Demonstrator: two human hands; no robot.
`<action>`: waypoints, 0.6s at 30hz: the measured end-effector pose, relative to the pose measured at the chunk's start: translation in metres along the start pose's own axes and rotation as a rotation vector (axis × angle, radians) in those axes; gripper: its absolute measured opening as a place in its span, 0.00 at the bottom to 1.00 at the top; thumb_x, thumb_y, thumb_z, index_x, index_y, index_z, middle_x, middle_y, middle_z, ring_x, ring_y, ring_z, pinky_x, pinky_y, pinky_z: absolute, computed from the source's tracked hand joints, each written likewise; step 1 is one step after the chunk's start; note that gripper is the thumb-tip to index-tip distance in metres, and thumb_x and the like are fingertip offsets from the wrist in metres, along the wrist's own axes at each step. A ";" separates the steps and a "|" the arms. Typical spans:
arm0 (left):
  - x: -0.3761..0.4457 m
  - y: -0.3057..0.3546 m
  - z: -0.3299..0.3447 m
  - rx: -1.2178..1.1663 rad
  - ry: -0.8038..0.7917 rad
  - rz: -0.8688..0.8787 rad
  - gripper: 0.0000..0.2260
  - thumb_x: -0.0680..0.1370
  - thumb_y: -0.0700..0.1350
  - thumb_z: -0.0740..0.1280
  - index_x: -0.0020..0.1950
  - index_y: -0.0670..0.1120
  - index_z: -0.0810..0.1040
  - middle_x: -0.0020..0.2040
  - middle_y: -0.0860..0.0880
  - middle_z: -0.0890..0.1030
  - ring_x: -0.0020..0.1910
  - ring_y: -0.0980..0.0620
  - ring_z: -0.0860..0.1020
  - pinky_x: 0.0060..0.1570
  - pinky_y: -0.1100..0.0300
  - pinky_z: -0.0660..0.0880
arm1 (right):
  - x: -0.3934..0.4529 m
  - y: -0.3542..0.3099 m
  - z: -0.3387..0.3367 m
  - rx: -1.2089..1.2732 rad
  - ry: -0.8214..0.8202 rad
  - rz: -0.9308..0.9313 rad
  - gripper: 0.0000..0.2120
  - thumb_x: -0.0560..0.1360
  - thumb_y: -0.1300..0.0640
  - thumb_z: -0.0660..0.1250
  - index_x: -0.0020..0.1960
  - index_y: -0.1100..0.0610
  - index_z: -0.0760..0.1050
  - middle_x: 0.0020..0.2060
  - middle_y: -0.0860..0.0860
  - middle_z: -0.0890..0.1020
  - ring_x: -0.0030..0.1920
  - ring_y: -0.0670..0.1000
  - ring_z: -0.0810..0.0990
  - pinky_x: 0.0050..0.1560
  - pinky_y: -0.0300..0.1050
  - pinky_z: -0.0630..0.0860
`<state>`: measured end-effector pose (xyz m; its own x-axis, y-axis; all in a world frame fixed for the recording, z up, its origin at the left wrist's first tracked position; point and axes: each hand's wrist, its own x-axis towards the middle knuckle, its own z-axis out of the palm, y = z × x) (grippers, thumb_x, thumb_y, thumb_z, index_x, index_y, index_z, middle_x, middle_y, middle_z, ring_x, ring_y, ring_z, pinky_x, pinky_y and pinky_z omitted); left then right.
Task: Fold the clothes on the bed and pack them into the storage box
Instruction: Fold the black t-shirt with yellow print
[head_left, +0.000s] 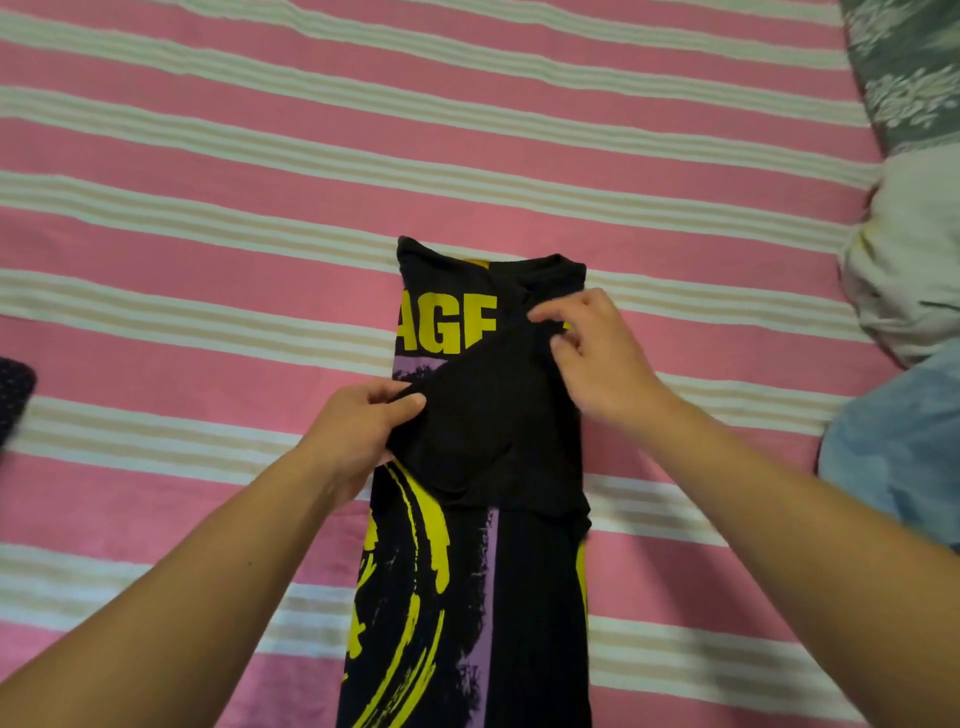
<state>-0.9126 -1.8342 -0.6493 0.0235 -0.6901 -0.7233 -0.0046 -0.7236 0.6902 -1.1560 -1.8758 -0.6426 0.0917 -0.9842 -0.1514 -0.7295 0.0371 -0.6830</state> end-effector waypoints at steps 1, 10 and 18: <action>0.000 -0.001 0.000 -0.003 -0.001 -0.005 0.06 0.82 0.38 0.66 0.56 0.40 0.81 0.51 0.41 0.85 0.52 0.44 0.84 0.54 0.50 0.82 | 0.023 0.001 -0.004 -0.051 -0.125 -0.006 0.16 0.81 0.59 0.63 0.67 0.46 0.76 0.60 0.48 0.68 0.58 0.47 0.72 0.67 0.43 0.69; 0.002 0.007 0.009 0.196 0.141 0.308 0.12 0.79 0.38 0.70 0.59 0.52 0.81 0.58 0.51 0.82 0.54 0.52 0.82 0.51 0.55 0.83 | 0.070 0.016 -0.024 -0.351 -0.279 -0.112 0.05 0.78 0.57 0.69 0.45 0.56 0.77 0.48 0.54 0.76 0.49 0.56 0.77 0.51 0.50 0.75; 0.019 0.004 0.013 0.315 0.243 0.195 0.22 0.78 0.39 0.72 0.69 0.51 0.71 0.64 0.47 0.78 0.56 0.45 0.81 0.50 0.55 0.81 | 0.066 0.023 -0.002 -0.360 -0.350 -0.136 0.15 0.79 0.46 0.68 0.65 0.43 0.77 0.63 0.50 0.67 0.65 0.54 0.68 0.70 0.53 0.67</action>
<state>-0.9252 -1.8501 -0.6610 0.2260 -0.8184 -0.5283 -0.3358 -0.5745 0.7464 -1.1680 -1.9403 -0.6667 0.3782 -0.8569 -0.3504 -0.8766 -0.2098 -0.4330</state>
